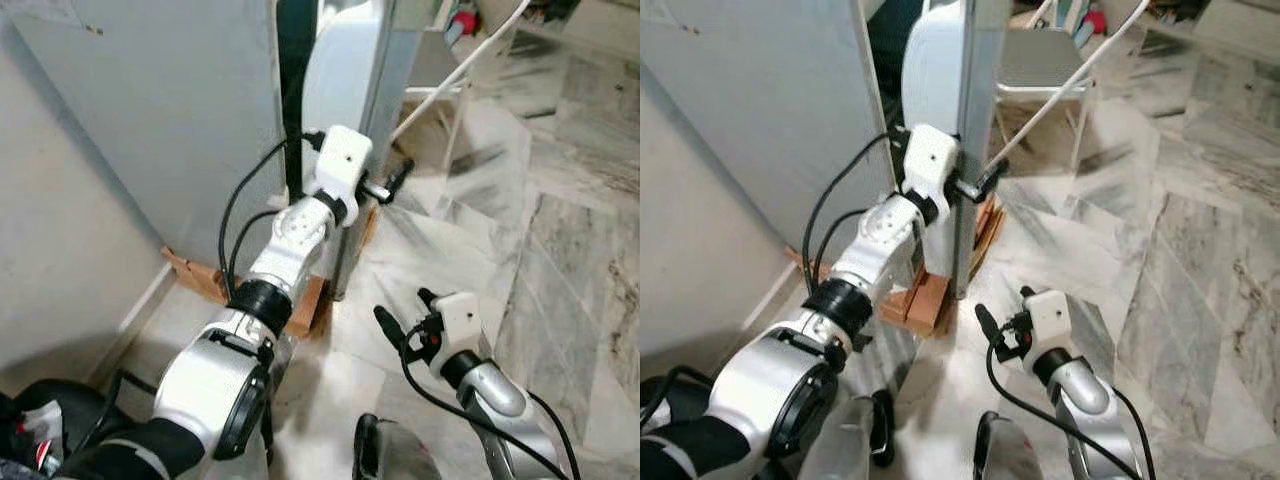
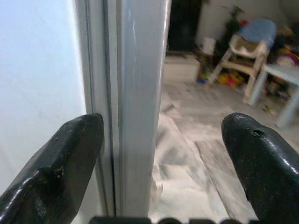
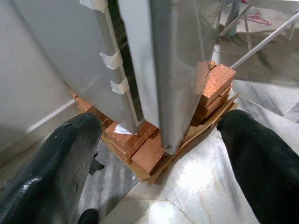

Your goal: Restocking fridge

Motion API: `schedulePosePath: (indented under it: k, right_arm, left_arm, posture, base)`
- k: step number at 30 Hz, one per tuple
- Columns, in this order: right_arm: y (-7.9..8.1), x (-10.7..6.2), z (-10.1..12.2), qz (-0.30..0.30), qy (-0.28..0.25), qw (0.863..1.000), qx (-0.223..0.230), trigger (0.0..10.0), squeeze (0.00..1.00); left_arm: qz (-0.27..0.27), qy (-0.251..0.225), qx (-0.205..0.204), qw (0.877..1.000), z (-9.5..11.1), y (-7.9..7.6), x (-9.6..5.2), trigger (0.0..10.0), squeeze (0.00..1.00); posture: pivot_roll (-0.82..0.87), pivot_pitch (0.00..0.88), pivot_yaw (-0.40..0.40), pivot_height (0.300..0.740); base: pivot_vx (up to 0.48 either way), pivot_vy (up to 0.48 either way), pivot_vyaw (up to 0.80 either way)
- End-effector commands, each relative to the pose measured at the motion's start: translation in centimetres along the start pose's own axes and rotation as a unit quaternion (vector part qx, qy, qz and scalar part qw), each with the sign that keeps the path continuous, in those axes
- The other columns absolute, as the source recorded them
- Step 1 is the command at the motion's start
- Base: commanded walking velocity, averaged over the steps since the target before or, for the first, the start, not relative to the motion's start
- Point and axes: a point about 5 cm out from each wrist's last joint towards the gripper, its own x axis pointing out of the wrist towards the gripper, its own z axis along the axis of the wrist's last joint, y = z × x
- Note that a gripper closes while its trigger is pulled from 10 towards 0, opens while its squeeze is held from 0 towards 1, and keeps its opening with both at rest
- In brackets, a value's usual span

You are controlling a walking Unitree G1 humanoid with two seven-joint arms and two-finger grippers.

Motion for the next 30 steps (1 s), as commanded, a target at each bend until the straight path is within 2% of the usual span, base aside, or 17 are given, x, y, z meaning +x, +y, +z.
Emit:
schedulePosePath:
  k: [1,3,4,6,8,11,13,15,18,19,20,22,27,30]
  right_arm:
    - [-0.4,-0.3,-0.5,-0.003,0.006,1.0,0.004,10.0,0.0]
    - [-0.5,-0.3,-0.7,-0.002,0.007,1.0,0.004,10.0,0.0]
    - [-0.5,-0.3,-0.7,-0.002,0.007,1.0,0.004,10.0,0.0]
    - [-0.6,-0.3,-0.8,0.004,0.008,1.0,0.001,10.0,0.0]
    - [-0.6,-0.3,-0.8,0.005,0.008,1.0,0.0,10.0,0.0]
    - [-0.7,-0.3,-0.6,0.001,0.004,1.0,-0.009,10.0,0.0]
    - [-0.9,-0.4,-0.3,-0.008,-0.004,1.0,-0.014,10.0,0.0]
    - [-1.2,-0.3,0.2,-0.023,-0.015,0.999,-0.022,10.0,0.0]
    - [-1.8,0.2,1.5,-0.061,-0.043,0.997,-0.029,10.0,0.0]
    - [-1.9,0.3,1.9,-0.07,-0.053,0.996,-0.03,10.0,0.0]
    - [-1.9,0.3,1.9,-0.07,-0.053,0.996,-0.03,10.0,0.0]
    - [-1.9,0.3,2.4,-0.08,-0.063,0.994,-0.031,10.0,0.0]
    - [-1.5,0.3,2.2,-0.077,-0.062,0.995,-0.032,10.0,0.0]
    - [-1.5,0.4,2.2,-0.075,-0.062,0.995,-0.033,10.0,0.0]
  left_arm:
    - [0.041,-0.061,0.001,0.997,2.2,2.0,-0.4,10.0,0.0]
    - [0.071,-0.056,0.012,0.996,1.9,3.9,-1.6,10.0,0.0]
    - [0.071,-0.056,0.012,0.996,1.9,3.9,-1.6,10.0,0.0]
    - [0.118,-0.033,0.015,0.992,0.4,6.4,-3.9,10.0,0.0]
    - [0.126,-0.027,0.019,0.991,-0.1,6.8,-4.3,10.0,0.0]
    - [0.151,0.004,0.038,0.988,-1.7,7.7,-6.0,10.0,0.0]
    - [0.155,0.007,0.046,0.987,-2.0,7.8,-6.7,10.0,0.0]
    - [0.159,0.01,0.036,0.987,-2.5,7.8,-7.5,10.0,0.0]
    - [0.176,0.024,0.032,0.984,-3.8,7.5,-10.5,10.0,0.0]
    - [0.187,0.032,0.019,0.982,-4.3,7.3,-12.0,10.0,0.0]
    - [0.187,0.032,0.019,0.982,-4.3,7.3,-12.0,10.0,0.0]
    - [0.199,0.048,0.02,0.979,-5.3,6.7,-15.1,10.0,0.0]
    - [0.214,0.065,0.021,0.974,-5.8,6.3,-17.7,10.0,0.0]
    - [0.221,0.069,0.022,0.973,-5.9,6.5,-18.3,10.0,0.0]
  posture:
    - [0.06,0.121,-0.009,0.74]
    - [0.07,0.12,-0.013,0.74]
    - [0.07,0.12,-0.013,0.74]
    - [0.07,0.12,-0.024,0.74]
    - [0.07,0.12,-0.024,0.74]
    - [0.07,0.121,-0.026,0.74]
    - [0.07,0.12,-0.024,0.74]
    - [0.06,0.12,-0.019,0.74]
    - [0.05,0.119,-0.005,0.74]
    - [0.05,0.12,-0.002,0.74]
    - [0.05,0.12,-0.002,0.74]
    - [0.07,0.122,-0.004,0.74]
    - [0.08,0.124,-0.01,0.74]
    - [0.08,0.124,-0.012,0.74]
  base:
    - [0.0,0.0,0.0]
    - [0.0,0.0,0.0]
    - [0.0,0.0,0.0]
    - [0.0,0.0,0.0]
    - [0.0,0.0,0.0]
    - [0.0,0.0,0.0]
    - [0.0,0.0,0.0]
    - [0.0,0.0,0.0]
    - [0.0,0.0,0.0]
    - [0.0,0.0,0.0]
    - [0.0,0.0,0.0]
    - [0.0,0.0,-0.58]
    - [0.171,0.0,-0.71]
    - [0.311,0.0,-0.71]
